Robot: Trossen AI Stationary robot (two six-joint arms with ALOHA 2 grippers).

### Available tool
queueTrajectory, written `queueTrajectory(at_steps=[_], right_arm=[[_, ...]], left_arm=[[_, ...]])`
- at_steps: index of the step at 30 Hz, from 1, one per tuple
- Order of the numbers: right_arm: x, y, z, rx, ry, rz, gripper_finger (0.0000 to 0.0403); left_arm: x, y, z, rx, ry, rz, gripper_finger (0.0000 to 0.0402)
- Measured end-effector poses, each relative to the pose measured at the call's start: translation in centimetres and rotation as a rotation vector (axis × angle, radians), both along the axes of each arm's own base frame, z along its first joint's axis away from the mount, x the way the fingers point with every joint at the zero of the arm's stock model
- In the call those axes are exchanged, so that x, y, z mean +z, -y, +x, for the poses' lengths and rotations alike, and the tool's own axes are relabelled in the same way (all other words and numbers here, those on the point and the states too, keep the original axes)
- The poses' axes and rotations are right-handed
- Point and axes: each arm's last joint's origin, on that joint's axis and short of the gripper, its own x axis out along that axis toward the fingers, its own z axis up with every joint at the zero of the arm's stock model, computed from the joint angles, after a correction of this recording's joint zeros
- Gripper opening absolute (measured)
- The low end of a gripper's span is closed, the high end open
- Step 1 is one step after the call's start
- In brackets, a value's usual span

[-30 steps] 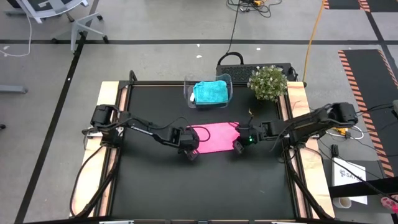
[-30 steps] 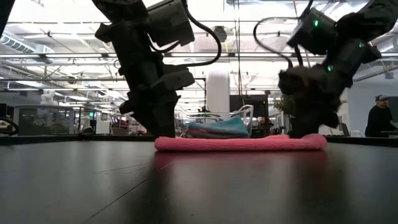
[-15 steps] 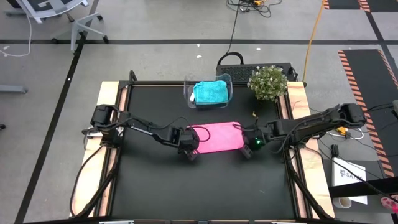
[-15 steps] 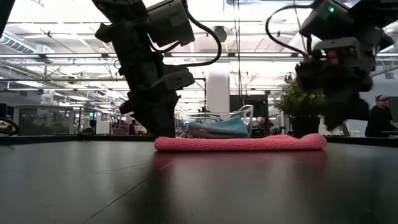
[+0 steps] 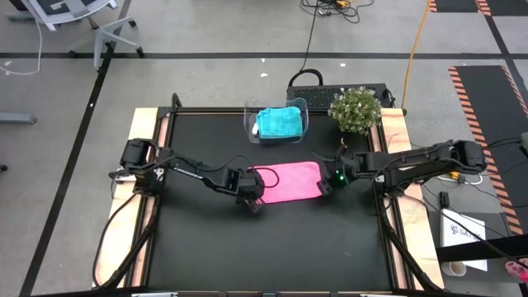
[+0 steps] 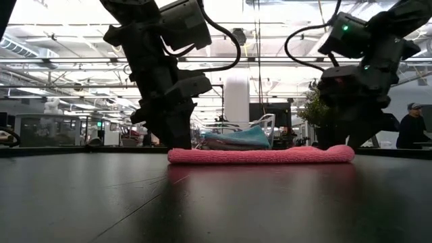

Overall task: Fold microfiber towels
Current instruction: Fold the pink microfiber cloth

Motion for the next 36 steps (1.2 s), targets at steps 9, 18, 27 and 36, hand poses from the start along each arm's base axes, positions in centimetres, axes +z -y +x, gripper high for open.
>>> queueTrajectory(at_steps=[9,18,27,36], right_arm=[[-1.5,2.1,0.4,-0.031,-0.072,-0.029,0.0169],[-2.5,3.1,2.1,-0.039,0.019,-0.05,0.0169],[-3.4,3.2,2.3,-0.02,-0.016,-0.072,0.0154],[-3.6,3.3,1.9,-0.006,-0.068,-0.145,0.0009]], left_arm=[[0.0,0.0,0.0,-0.006,-0.002,0.002,0.0113],[0.0,0.0,0.0,-0.006,-0.003,0.002,0.0113],[0.0,0.0,0.0,-0.007,-0.004,0.003,0.0113],[0.0,0.0,0.0,-0.008,-0.005,-0.003,0.0113]])
